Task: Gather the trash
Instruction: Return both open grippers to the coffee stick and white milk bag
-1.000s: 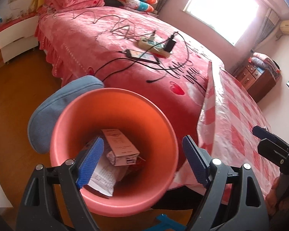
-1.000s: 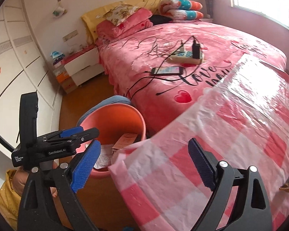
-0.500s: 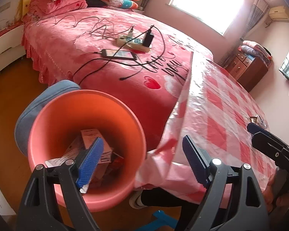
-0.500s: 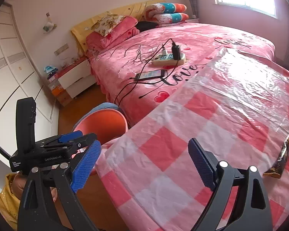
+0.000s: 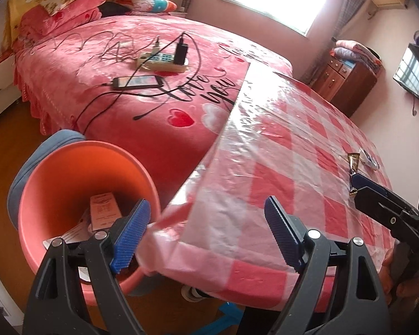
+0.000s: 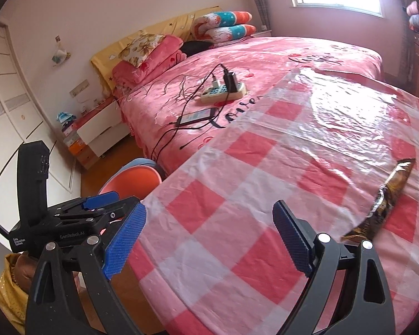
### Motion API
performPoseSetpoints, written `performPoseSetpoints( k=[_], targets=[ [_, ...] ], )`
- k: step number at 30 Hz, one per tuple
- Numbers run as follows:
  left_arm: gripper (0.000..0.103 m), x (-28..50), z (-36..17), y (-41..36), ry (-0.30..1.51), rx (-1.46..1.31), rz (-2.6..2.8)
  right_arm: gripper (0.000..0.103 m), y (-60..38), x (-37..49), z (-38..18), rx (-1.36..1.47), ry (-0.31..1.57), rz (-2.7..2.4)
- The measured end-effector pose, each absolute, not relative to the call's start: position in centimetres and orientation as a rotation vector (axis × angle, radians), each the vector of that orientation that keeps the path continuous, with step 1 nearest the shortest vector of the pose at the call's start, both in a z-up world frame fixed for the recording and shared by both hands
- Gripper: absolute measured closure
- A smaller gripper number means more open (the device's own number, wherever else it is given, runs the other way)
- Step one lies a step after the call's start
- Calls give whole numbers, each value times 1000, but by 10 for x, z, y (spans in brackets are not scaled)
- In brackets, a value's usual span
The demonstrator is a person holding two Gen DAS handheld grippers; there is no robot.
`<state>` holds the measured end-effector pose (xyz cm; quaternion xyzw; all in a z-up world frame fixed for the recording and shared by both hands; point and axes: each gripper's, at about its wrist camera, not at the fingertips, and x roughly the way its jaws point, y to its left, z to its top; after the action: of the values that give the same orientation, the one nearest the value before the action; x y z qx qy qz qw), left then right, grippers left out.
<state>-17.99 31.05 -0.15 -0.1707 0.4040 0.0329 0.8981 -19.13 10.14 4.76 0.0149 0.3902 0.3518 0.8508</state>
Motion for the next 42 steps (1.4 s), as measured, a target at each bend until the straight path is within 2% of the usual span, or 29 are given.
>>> performPoseSetpoints(
  k=[42],
  targets=[
    [19, -118, 14, 156, 878, -176, -172, 12, -43, -146, 53, 252, 754, 524]
  ],
)
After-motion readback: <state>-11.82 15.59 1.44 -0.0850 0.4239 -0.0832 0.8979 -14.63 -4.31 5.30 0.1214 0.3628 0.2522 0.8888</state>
